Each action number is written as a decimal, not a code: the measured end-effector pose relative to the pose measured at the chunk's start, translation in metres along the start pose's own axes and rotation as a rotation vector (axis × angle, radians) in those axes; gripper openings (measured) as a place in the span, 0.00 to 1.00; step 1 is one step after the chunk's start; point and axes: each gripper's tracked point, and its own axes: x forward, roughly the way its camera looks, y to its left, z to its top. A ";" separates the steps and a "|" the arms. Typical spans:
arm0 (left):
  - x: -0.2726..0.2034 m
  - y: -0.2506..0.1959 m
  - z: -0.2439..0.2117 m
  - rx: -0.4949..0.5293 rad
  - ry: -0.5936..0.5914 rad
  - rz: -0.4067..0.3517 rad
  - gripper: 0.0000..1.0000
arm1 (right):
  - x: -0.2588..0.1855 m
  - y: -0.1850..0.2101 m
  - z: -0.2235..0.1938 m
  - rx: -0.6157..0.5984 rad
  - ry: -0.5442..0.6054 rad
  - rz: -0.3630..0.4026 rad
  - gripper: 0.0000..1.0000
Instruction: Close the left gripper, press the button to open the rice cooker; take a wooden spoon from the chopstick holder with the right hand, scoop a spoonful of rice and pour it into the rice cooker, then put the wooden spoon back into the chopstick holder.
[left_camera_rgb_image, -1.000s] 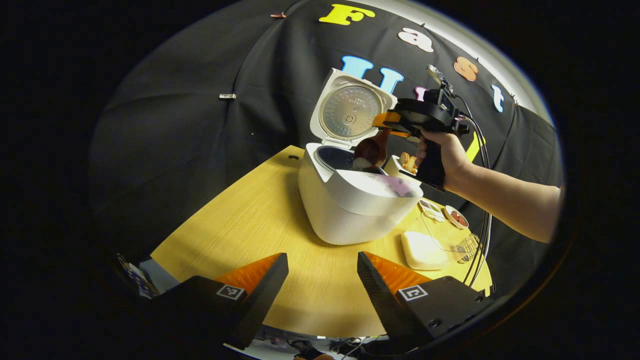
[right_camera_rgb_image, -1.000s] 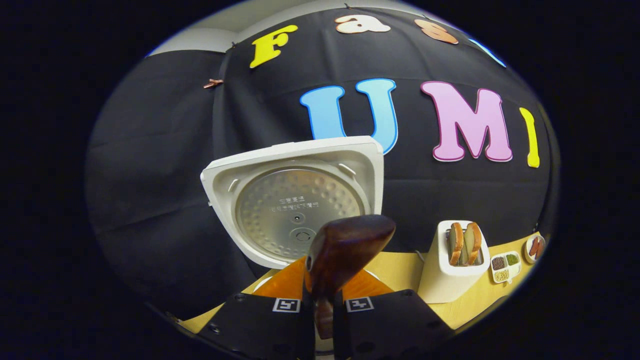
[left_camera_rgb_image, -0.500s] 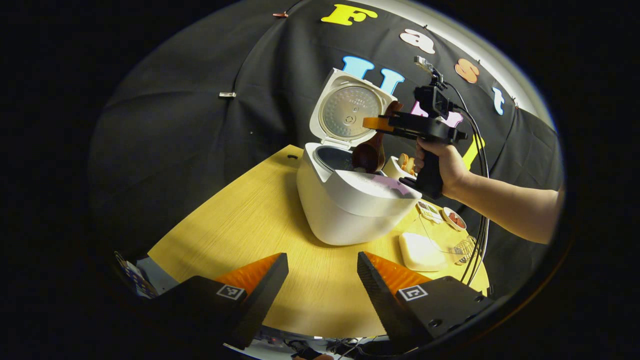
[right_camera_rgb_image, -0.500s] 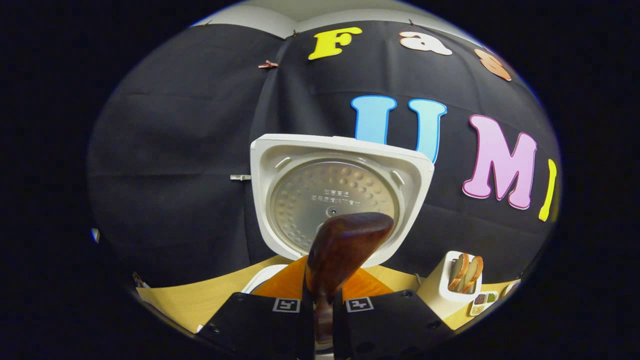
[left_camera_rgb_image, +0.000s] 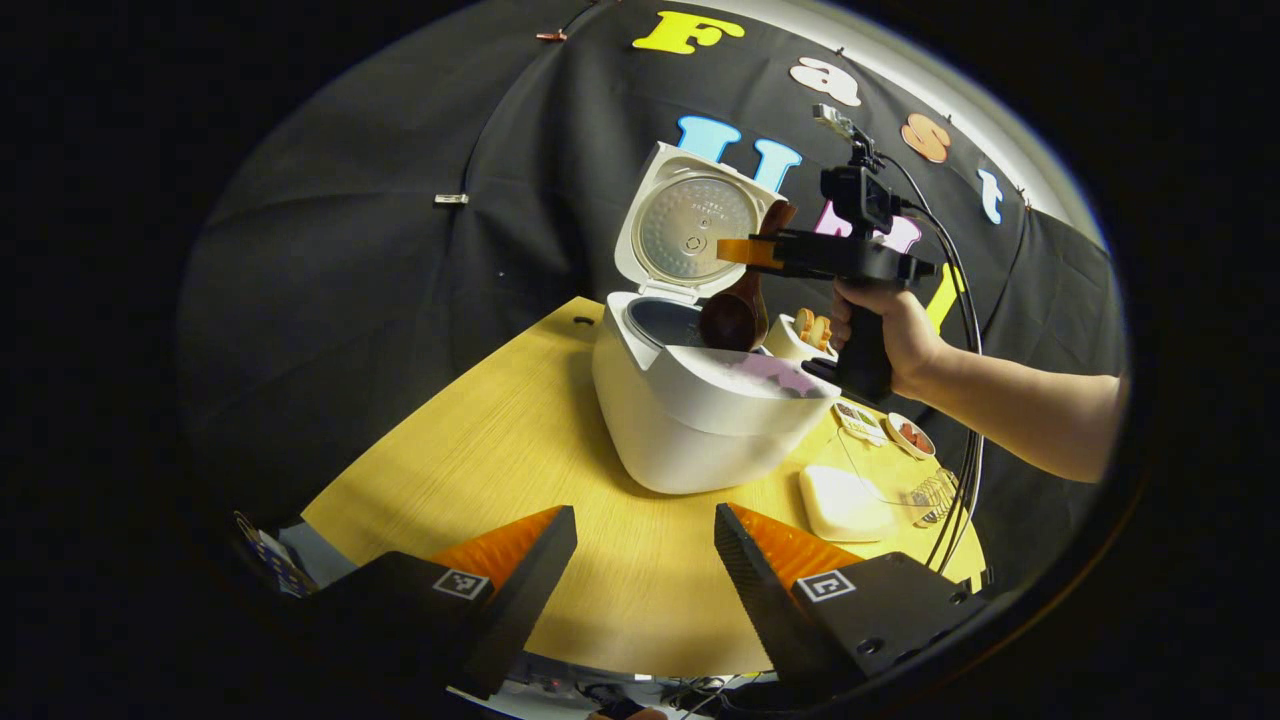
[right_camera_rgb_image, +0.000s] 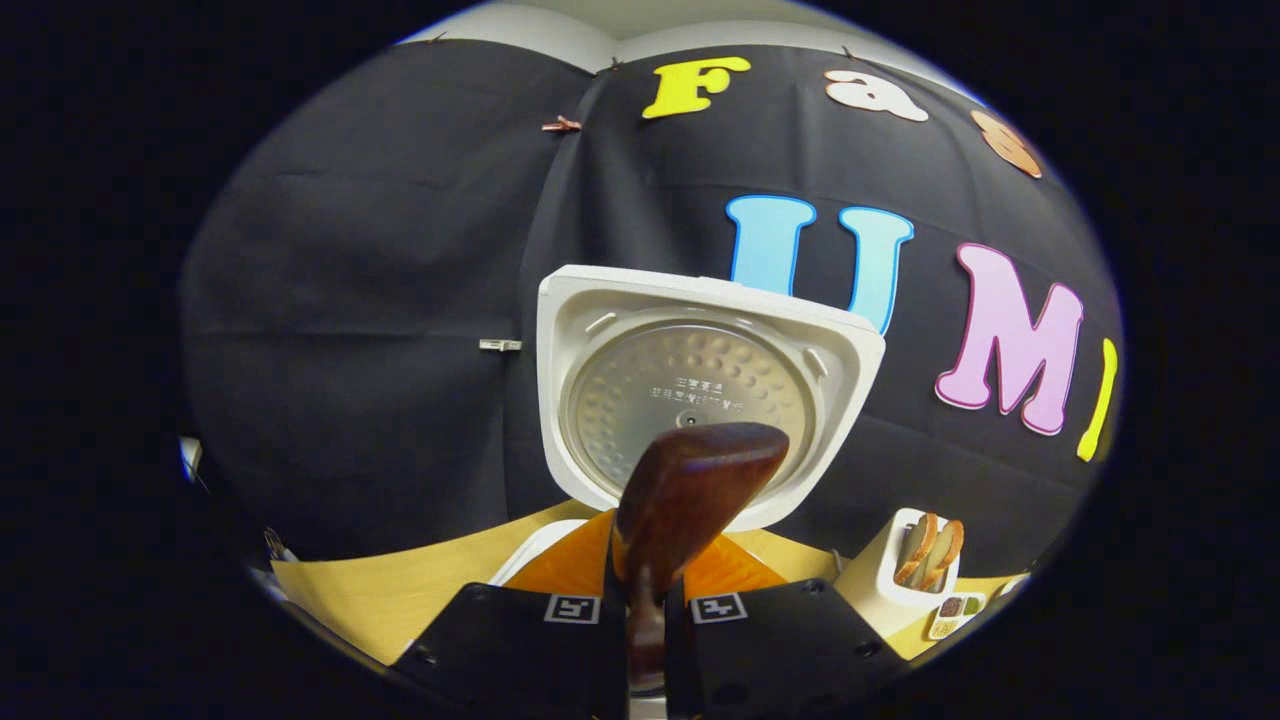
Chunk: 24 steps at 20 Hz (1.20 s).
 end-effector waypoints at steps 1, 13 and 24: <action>0.000 -0.002 0.000 0.006 -0.001 -0.002 0.96 | -0.004 -0.004 0.008 0.005 -0.017 -0.008 0.18; -0.005 -0.060 -0.006 0.086 -0.002 -0.106 0.96 | -0.115 -0.097 0.061 0.074 -0.105 -0.165 0.18; -0.011 -0.128 -0.021 0.191 0.034 -0.193 0.96 | -0.282 -0.262 0.051 0.311 -0.148 -0.471 0.18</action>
